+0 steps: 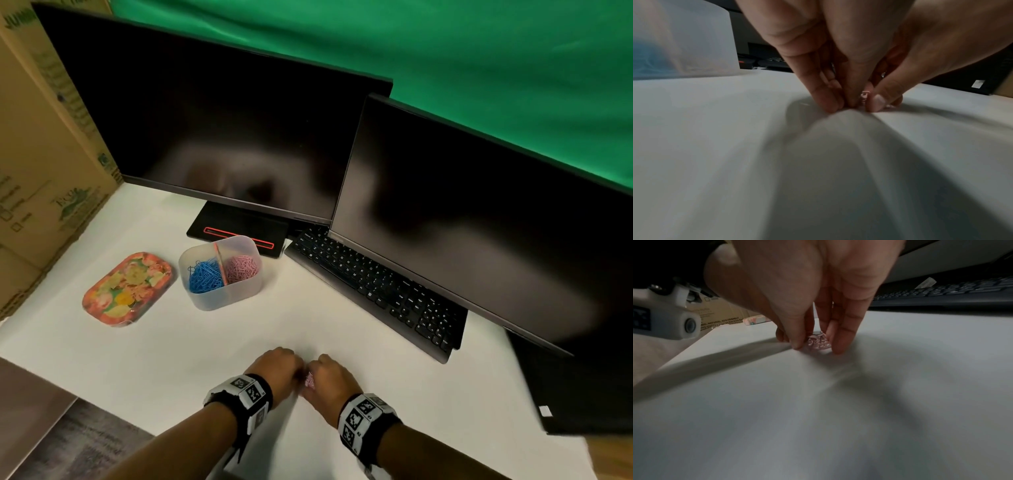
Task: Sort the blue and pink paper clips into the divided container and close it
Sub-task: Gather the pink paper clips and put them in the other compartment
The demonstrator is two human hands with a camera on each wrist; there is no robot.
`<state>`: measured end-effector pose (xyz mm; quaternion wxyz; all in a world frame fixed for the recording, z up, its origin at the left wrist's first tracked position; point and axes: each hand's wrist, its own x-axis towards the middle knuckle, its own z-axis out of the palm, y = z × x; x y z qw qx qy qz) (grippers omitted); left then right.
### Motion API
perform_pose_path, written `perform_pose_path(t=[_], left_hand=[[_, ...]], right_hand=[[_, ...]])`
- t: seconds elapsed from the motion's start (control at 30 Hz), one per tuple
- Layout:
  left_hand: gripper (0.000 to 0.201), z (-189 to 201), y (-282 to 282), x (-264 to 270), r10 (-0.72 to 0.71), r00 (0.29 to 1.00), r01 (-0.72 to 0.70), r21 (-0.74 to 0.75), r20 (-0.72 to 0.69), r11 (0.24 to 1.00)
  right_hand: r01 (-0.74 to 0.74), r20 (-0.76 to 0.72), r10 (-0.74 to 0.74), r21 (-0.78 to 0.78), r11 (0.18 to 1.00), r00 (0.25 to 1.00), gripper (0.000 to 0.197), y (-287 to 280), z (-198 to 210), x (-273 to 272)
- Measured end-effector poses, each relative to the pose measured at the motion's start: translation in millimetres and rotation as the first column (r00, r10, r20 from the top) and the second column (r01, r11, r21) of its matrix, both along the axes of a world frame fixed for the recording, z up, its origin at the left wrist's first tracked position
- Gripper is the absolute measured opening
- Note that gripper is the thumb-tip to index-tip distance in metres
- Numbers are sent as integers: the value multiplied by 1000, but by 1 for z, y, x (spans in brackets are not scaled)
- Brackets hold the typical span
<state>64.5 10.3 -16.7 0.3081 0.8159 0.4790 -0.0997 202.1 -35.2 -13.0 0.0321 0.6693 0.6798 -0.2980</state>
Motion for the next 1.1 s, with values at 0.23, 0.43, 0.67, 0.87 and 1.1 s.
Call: perform_pose_path(t=[0.23,0.43,0.67,0.87,1.1], left_hand=[[27,1,3,2,111,985,-107,-36,133,994],[27,2,9,-11,239,931,-236,-45,276,971],[30,3,23,-39,378,887,-388,-18,267,922],[32,4,19,-50,256,956,-259,3,144,966],[30,7,20,-14,3,995,-4,-2,-99,1000]], right_hand=[[28,-20,-27,21,999,999,23,9,-6,1],[73,-101,-73,-6,997,992,17,28,-7,4],[231,-290,-257,-119,966,922,11,56,-4,7],[247,-433,-236,-31,969,870,10,104,39,-18],[101,-319,-41,175,979,947,14,184,90,-83]])
